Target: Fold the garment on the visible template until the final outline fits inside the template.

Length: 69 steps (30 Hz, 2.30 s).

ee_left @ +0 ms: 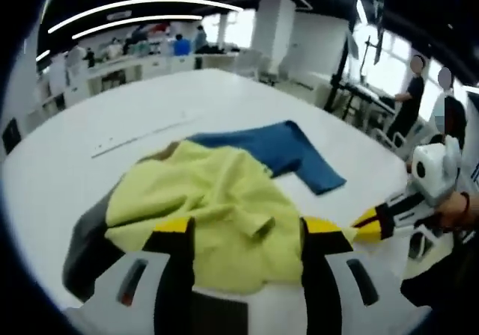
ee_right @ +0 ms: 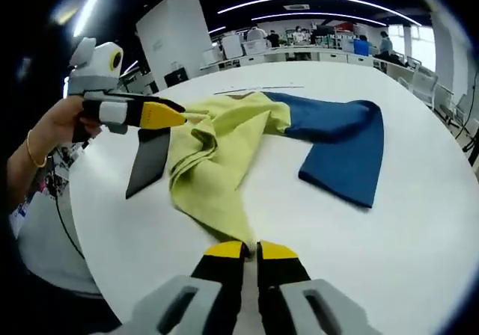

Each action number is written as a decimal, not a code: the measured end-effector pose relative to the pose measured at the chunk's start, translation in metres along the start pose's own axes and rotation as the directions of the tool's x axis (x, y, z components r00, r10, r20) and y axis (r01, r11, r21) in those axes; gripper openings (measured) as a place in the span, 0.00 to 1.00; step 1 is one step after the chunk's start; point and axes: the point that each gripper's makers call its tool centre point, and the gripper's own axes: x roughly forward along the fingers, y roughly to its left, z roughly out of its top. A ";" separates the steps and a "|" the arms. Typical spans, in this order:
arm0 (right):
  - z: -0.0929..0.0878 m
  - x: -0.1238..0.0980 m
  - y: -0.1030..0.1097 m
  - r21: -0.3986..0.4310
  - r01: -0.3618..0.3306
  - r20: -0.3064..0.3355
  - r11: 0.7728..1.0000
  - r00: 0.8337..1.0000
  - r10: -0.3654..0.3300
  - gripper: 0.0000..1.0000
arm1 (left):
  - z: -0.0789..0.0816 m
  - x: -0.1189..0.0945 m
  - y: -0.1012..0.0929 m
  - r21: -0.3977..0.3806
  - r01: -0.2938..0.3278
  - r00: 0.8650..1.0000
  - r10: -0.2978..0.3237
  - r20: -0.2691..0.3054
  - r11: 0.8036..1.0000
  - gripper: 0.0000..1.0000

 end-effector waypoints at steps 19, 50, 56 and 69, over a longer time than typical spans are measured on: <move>-0.001 0.001 0.005 -0.018 -0.013 0.001 1.000 1.000 0.013 0.05 | -0.083 -0.008 0.021 -0.073 -0.147 0.978 0.134 -0.160 0.986 0.41; 0.001 0.002 0.002 -0.028 0.018 -0.002 0.999 1.000 -0.018 0.02 | -0.154 -0.137 0.164 -0.246 -0.499 0.863 0.452 -0.224 0.831 0.00; 0.001 0.001 0.002 -0.025 0.023 -0.002 0.999 1.000 -0.023 0.02 | -0.166 -0.158 0.183 -0.321 -0.569 0.822 0.514 -0.243 0.757 0.00; 0.002 -0.003 0.002 -0.015 0.021 0.008 1.000 1.000 -0.021 0.01 | -0.153 -0.173 0.198 -0.219 -0.619 0.784 0.580 -0.222 0.754 0.11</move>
